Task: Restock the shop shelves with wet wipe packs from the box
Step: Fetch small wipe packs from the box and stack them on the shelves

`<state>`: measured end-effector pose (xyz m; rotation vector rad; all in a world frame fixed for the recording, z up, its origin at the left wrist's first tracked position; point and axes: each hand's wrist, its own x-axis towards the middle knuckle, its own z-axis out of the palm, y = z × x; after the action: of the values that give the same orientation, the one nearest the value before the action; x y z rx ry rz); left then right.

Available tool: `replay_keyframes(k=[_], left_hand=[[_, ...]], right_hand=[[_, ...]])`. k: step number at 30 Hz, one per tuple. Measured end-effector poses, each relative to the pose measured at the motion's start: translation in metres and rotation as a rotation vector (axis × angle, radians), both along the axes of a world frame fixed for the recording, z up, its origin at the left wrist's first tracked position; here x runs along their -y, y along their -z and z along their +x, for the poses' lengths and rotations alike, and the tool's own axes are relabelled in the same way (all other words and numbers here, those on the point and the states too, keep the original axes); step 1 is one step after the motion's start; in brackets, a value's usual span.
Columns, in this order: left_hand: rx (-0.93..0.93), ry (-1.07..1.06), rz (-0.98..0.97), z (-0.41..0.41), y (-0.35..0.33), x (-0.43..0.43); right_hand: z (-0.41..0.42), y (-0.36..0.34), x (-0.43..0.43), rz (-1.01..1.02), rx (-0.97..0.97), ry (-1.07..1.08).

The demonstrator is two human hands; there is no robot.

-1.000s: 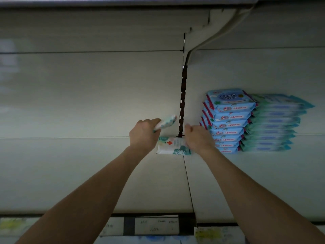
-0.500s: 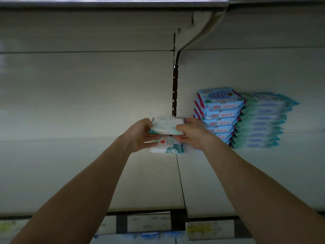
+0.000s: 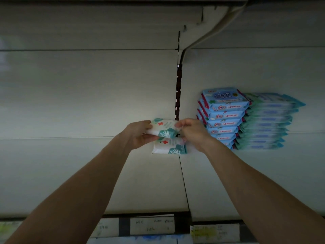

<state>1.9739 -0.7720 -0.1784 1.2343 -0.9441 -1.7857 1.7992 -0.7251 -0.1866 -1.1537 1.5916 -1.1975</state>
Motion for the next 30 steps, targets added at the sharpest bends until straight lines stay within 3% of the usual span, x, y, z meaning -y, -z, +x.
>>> replay_keyframes(k=[4, 9, 15, 20, 26, 30], left_hand=[[0.038, 0.05, 0.0, -0.001, 0.002, -0.004], [0.169, 0.023, 0.013, -0.008, 0.0, -0.003], [0.538, -0.031, -0.105, -0.021, 0.01, -0.002], [0.729, 0.074, -0.11, -0.024, 0.02, -0.006], [0.653, 0.161, -0.078, -0.028, 0.011, -0.011], [0.568, 0.181, -0.124, -0.035, 0.015, -0.009]], right_hand=[[-0.004, -0.004, 0.0, 0.09, 0.204, 0.003], [-0.004, 0.004, 0.007, 0.089, 0.069, 0.093], [-0.004, 0.0, 0.007, 0.075, -0.505, 0.067], [0.001, 0.004, 0.005, 0.104, -0.758, -0.091], [0.0, 0.015, 0.001, 0.088, -1.048, -0.309], [-0.004, 0.026, 0.0, 0.026, -1.219, -0.241]])
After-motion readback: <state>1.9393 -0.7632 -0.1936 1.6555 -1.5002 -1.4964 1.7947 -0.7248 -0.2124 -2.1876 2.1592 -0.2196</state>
